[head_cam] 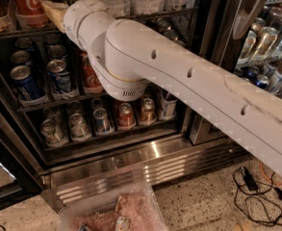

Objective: Pick green can from top shelf of fridge

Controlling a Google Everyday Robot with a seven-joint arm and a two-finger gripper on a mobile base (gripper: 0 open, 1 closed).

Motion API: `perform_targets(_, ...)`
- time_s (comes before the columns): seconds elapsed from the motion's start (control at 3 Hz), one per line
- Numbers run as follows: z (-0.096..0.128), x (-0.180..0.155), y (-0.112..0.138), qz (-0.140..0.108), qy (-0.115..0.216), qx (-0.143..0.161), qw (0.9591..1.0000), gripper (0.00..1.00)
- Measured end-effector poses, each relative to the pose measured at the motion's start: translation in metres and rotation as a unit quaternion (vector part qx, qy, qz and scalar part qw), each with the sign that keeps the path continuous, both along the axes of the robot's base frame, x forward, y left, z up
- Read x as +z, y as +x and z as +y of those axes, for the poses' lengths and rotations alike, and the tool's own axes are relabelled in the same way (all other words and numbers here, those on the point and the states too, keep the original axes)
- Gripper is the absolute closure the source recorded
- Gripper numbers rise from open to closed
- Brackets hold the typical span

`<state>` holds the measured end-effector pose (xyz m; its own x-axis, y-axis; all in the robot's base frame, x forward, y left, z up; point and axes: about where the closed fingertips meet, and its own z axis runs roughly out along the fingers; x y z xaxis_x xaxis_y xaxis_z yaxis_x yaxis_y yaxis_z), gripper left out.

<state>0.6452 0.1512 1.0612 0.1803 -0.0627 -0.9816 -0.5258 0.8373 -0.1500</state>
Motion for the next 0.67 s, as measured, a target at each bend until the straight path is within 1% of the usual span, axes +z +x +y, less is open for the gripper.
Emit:
perform_targets(0.33, 0.0011, -0.0008, 0.0026, 0.001, -0.001, 0.001, 1.0000, 0.36)
perform_targets(0.67, 0.0010, -0.0014, 0.0034, 0.002, -0.002, 0.001, 1.0000, 0.26)
